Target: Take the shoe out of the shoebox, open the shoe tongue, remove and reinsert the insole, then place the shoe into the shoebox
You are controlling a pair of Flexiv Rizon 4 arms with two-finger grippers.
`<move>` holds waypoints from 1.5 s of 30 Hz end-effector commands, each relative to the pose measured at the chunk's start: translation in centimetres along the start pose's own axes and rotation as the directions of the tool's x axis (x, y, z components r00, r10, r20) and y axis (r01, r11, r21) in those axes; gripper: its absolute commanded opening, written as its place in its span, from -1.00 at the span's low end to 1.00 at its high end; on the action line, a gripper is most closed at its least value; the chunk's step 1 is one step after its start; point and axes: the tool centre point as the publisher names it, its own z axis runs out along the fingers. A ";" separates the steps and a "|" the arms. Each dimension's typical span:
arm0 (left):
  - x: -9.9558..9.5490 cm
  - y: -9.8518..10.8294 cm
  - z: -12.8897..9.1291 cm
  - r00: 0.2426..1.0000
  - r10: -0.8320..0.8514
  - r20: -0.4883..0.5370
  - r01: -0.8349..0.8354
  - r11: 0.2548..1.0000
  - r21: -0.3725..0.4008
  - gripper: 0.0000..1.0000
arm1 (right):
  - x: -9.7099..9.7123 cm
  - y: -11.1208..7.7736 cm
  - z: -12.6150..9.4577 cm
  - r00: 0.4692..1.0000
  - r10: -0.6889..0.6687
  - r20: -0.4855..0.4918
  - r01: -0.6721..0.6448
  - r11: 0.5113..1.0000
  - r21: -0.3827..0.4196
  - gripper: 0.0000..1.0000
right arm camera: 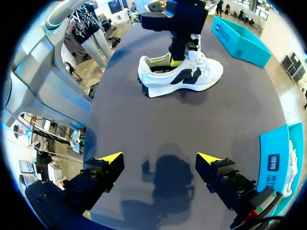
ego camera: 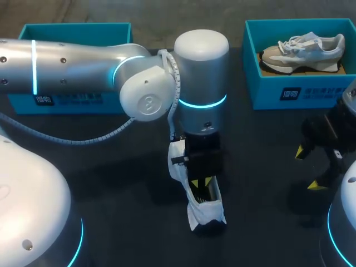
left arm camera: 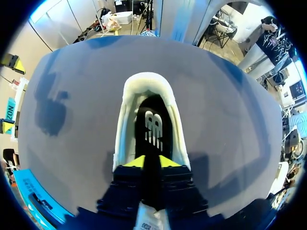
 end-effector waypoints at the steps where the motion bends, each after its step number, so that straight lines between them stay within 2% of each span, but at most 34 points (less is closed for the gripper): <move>1: -0.1 0.1 0.0 1.000 0.001 -0.003 -0.001 1.000 0.000 -0.18 | 0.1 -0.1 0.1 1.000 0.000 0.003 0.000 1.000 0.001 1.00; 5: 0.0 -0.1 -0.3 1.000 0.009 -0.010 -0.009 1.000 0.000 -0.04 | 0.1 -0.1 0.1 1.000 0.000 0.003 0.000 1.000 0.001 1.00; 10: 0.2 -0.6 -0.4 1.000 0.020 -0.021 -0.020 1.000 -0.005 0.62 | 0.1 -0.1 0.1 1.000 0.000 0.003 0.000 1.000 0.001 1.00; 15: 0.6 -0.5 -0.2 1.000 0.014 -0.024 -0.014 1.000 0.003 0.95 | 0.1 -0.1 0.1 1.000 0.000 0.003 0.000 1.000 0.001 1.00; 17: 0.8 -0.4 -0.4 1.000 0.012 -0.016 -0.012 1.000 0.012 1.00 | 0.1 -0.1 0.1 1.000 0.000 0.003 0.000 1.000 0.001 1.00; 31: 1.5 1.1 -1.4 1.000 -0.015 0.022 0.015 1.000 0.013 1.00 | 0.1 -0.1 0.1 1.000 0.000 0.003 0.000 1.000 0.001 1.00; 37: 1.3 1.6 -1.6 0.999 -0.019 0.040 0.017 0.999 0.035 1.00 | 0.1 -0.1 0.1 1.000 0.000 0.003 0.000 1.000 0.001 1.00; 45: 1.1 2.0 -2.5 0.999 -0.013 0.033 0.013 1.000 0.017 1.00 | 0.1 -0.1 0.1 1.000 0.000 0.003 0.000 1.000 0.001 1.00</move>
